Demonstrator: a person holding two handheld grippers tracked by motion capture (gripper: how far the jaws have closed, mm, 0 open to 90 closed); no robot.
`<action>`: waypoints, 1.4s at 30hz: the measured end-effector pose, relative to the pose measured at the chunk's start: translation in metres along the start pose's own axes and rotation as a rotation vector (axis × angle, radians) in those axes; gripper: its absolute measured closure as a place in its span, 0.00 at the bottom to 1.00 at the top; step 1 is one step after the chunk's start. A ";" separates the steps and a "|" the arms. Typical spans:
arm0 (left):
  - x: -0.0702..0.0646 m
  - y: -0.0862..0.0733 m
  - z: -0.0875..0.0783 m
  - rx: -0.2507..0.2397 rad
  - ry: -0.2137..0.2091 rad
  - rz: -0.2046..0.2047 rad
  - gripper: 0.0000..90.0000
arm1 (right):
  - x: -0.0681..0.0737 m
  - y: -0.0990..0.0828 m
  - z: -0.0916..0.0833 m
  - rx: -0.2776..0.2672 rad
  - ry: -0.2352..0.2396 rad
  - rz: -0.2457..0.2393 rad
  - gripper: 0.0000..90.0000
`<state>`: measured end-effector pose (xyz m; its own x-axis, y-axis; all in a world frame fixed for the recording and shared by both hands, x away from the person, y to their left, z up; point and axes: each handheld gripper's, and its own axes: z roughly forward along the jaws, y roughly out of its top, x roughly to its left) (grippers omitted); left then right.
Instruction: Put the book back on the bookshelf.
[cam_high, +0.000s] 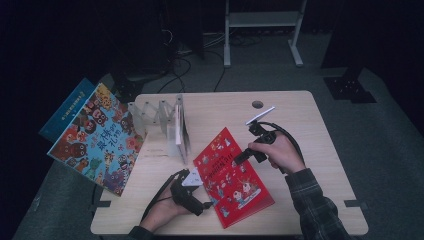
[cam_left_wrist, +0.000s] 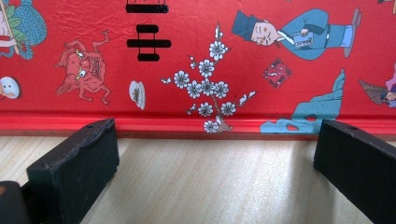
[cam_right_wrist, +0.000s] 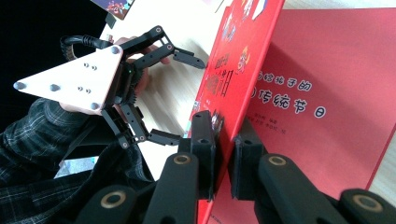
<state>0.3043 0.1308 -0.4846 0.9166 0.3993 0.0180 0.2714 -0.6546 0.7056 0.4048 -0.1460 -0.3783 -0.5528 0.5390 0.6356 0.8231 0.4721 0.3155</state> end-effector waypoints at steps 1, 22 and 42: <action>0.000 0.000 0.000 0.000 0.000 0.000 0.00 | 0.000 0.000 0.000 0.002 0.001 0.001 0.90; 0.005 -0.004 -0.003 -0.006 0.024 -0.034 0.00 | -0.002 -0.012 -0.004 -0.107 0.037 -0.002 0.95; 0.015 0.001 -0.015 -0.161 -0.017 -0.139 0.00 | 0.005 -0.055 -0.034 -0.440 0.077 -0.137 0.98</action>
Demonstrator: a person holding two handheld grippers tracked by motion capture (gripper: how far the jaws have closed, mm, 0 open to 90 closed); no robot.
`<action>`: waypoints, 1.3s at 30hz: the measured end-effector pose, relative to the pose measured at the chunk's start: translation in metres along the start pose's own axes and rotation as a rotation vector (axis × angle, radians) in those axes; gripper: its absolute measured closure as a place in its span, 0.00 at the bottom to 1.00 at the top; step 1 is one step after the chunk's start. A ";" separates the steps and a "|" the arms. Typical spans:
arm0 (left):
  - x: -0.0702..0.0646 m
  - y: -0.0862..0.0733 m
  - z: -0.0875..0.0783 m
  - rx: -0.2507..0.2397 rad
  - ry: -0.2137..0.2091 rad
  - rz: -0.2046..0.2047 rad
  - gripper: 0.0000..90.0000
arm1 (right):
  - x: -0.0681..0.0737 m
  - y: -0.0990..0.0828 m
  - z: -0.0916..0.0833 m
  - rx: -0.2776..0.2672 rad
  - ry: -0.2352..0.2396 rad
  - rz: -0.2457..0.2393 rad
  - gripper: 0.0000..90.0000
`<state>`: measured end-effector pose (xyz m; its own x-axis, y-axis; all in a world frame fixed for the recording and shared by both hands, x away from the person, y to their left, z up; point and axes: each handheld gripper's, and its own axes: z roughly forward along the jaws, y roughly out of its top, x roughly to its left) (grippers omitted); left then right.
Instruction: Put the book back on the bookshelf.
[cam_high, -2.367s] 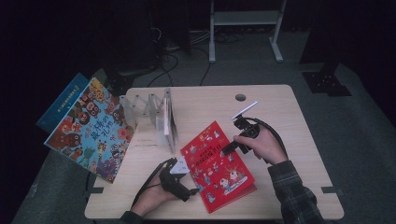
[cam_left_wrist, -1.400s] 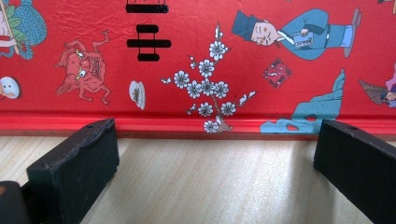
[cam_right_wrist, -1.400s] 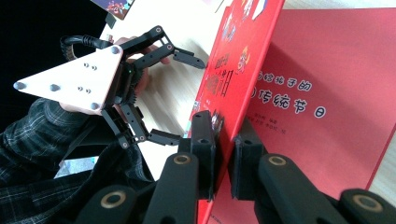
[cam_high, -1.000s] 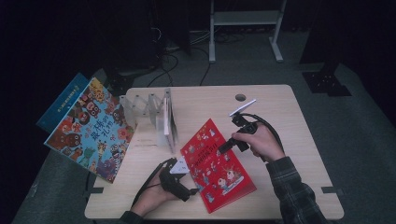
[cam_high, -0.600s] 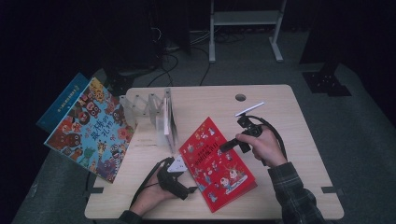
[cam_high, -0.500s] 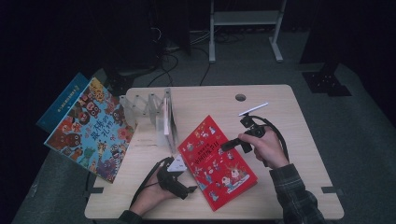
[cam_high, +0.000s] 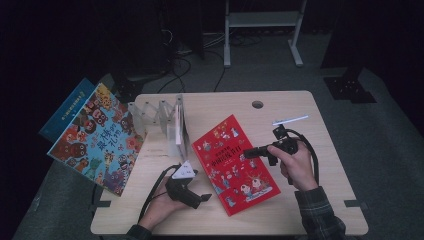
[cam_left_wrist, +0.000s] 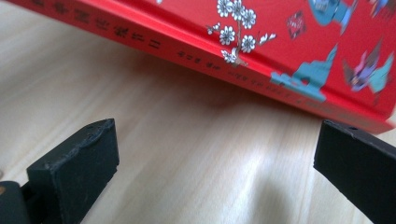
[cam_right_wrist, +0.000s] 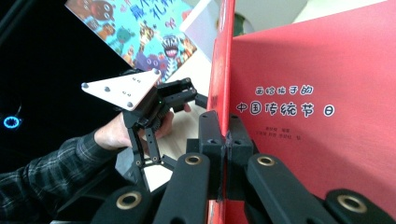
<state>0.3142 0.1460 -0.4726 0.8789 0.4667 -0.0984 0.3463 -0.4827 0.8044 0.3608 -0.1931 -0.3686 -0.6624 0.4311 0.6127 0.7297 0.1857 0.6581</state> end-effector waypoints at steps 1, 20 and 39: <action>0.001 0.001 -0.001 -0.020 -0.009 -0.010 0.00 | 0.001 -0.002 -0.001 -0.015 0.000 -0.006 0.98; 0.009 0.030 0.003 -0.232 -0.150 -0.034 0.17 | 0.015 -0.011 -0.017 -0.172 0.056 -0.064 0.98; 0.012 0.031 -0.003 -0.285 -0.287 -0.134 0.48 | 0.013 -0.027 -0.012 -0.306 0.114 -0.102 0.98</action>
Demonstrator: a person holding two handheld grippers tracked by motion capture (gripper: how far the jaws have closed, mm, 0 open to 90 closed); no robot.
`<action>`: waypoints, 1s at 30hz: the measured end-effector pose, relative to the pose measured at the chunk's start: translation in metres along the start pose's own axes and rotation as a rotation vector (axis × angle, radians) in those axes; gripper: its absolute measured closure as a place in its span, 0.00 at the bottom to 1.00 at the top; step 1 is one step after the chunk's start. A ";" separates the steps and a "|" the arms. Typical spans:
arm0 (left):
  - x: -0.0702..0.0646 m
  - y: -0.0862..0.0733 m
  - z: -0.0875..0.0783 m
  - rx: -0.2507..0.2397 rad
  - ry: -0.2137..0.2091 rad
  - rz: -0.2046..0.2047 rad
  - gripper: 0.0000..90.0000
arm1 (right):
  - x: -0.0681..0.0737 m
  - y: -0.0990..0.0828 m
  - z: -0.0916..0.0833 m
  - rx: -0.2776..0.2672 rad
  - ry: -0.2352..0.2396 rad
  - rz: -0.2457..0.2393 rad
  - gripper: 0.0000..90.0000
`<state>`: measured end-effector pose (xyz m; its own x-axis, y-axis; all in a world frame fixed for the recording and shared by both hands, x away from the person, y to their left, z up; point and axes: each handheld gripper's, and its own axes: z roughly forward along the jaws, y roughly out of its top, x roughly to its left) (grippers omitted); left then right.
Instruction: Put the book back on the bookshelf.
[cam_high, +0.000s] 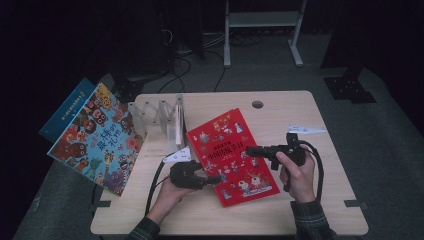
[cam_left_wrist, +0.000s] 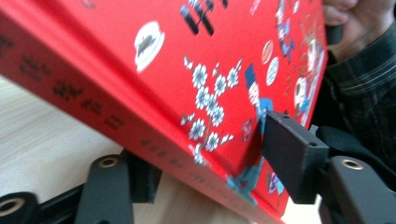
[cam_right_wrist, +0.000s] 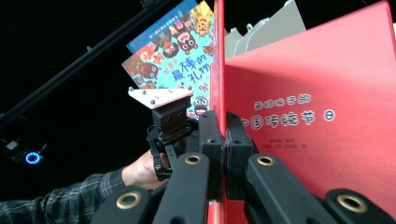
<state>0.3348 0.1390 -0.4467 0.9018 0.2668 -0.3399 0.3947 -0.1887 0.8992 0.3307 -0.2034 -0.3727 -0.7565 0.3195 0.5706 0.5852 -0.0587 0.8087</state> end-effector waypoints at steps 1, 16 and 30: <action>0.000 0.000 -0.002 -0.020 -0.010 -0.005 0.51 | -0.001 -0.003 -0.001 -0.015 0.012 0.004 0.98; 0.000 0.006 -0.015 -0.078 -0.096 0.003 0.72 | -0.011 -0.020 -0.007 -0.062 0.106 -0.114 0.97; -0.003 0.013 -0.026 -0.123 -0.141 0.031 0.84 | -0.010 -0.025 -0.004 0.035 0.065 -0.236 0.89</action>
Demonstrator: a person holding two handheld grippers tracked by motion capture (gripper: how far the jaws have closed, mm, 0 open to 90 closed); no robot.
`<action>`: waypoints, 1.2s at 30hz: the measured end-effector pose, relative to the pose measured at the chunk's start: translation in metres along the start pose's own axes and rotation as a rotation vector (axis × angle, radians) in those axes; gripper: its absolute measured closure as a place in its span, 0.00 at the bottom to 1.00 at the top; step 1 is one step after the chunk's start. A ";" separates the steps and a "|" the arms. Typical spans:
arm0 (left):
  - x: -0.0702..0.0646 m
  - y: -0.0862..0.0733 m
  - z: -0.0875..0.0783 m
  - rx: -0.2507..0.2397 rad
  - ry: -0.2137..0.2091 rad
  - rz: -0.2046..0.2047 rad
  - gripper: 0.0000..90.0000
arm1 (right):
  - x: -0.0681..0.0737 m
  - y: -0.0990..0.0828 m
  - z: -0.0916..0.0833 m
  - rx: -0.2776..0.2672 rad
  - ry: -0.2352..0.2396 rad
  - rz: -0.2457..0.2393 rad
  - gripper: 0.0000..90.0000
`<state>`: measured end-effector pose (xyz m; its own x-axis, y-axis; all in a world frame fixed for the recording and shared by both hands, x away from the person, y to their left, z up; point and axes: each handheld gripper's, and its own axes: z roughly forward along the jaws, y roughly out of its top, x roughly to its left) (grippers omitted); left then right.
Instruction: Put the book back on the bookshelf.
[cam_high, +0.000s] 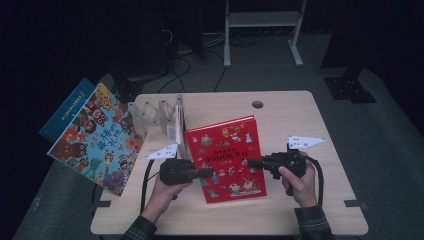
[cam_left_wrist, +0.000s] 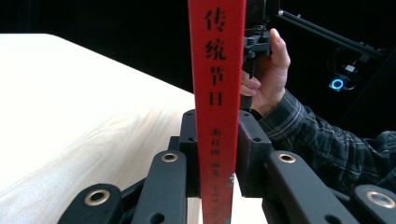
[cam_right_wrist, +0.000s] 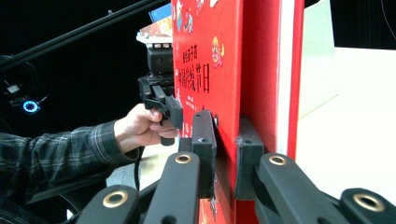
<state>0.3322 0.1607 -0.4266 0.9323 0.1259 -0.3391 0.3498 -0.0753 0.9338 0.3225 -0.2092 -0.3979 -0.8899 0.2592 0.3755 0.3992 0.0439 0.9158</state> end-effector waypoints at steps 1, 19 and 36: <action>-0.001 0.001 -0.001 0.002 0.006 0.010 0.84 | 0.000 0.000 0.000 0.002 -0.004 -0.007 0.88; -0.020 0.012 -0.005 0.026 0.107 0.142 0.88 | 0.000 -0.002 0.009 0.090 -0.083 -0.101 0.76; -0.024 0.019 -0.011 0.027 0.137 0.167 0.89 | -0.003 -0.003 0.003 0.135 -0.090 -0.103 0.72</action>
<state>0.3154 0.1675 -0.3999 0.9568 0.2431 -0.1597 0.1958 -0.1323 0.9717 0.3243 -0.2076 -0.4019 -0.9067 0.3314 0.2610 0.3383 0.2018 0.9192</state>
